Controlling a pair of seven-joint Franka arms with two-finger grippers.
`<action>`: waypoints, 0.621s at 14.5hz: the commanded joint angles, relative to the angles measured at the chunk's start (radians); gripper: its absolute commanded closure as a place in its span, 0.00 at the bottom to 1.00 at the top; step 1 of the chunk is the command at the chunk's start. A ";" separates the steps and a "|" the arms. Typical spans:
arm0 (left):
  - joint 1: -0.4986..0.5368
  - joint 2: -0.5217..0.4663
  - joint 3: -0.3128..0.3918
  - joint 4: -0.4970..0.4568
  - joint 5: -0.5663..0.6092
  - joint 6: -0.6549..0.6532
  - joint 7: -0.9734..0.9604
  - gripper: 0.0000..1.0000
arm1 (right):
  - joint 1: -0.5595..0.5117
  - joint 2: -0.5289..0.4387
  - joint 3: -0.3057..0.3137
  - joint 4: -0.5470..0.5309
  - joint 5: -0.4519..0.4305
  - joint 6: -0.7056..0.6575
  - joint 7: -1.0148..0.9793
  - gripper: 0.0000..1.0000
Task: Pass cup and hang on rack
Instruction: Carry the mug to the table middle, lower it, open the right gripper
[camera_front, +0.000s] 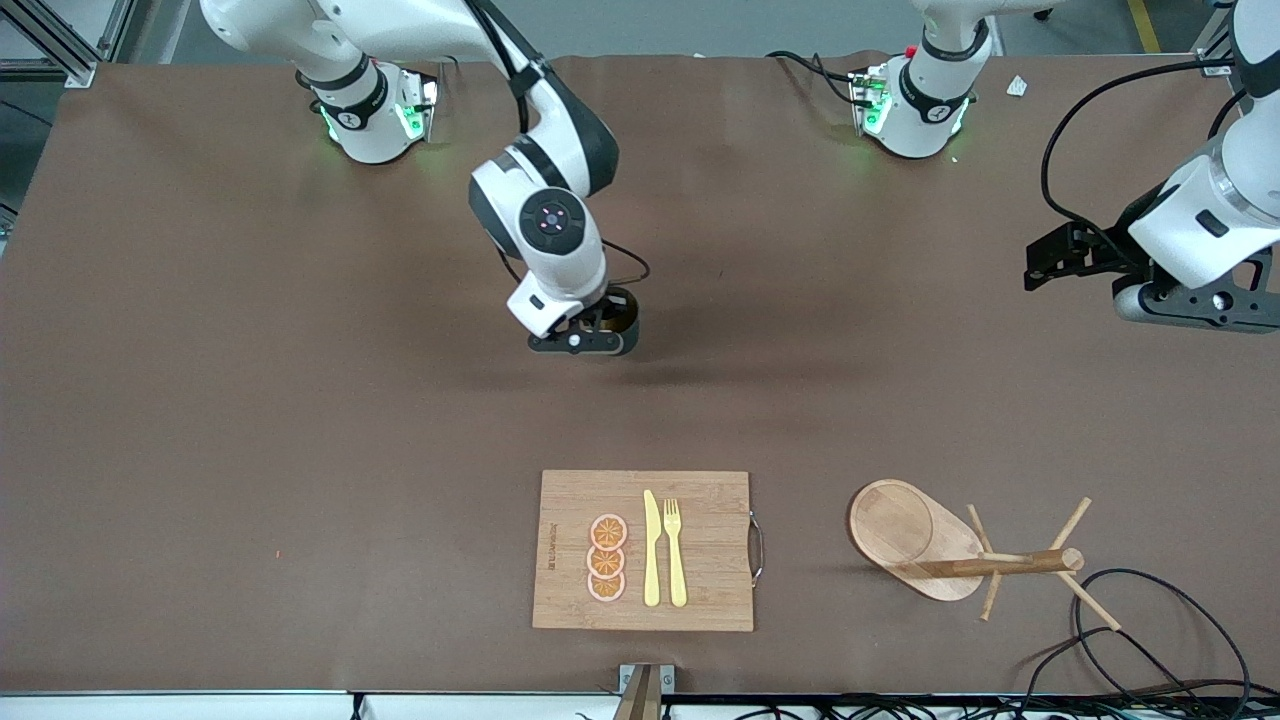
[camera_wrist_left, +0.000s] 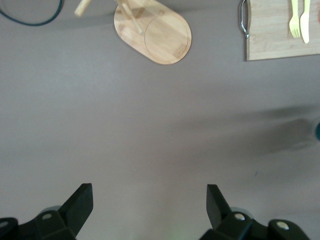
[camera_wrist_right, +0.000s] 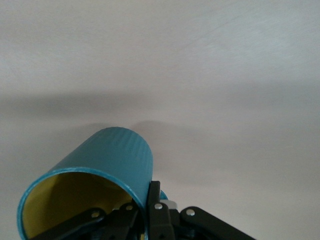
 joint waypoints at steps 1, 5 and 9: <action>-0.001 0.006 0.001 0.025 -0.001 0.001 0.004 0.00 | 0.022 0.091 -0.011 0.113 0.032 -0.014 0.038 1.00; -0.002 0.013 -0.005 0.027 -0.005 0.001 -0.005 0.00 | 0.030 0.122 -0.011 0.139 0.032 -0.011 0.043 1.00; -0.051 0.022 -0.014 0.057 -0.008 -0.001 -0.038 0.00 | 0.035 0.138 -0.011 0.149 0.047 -0.006 0.041 0.99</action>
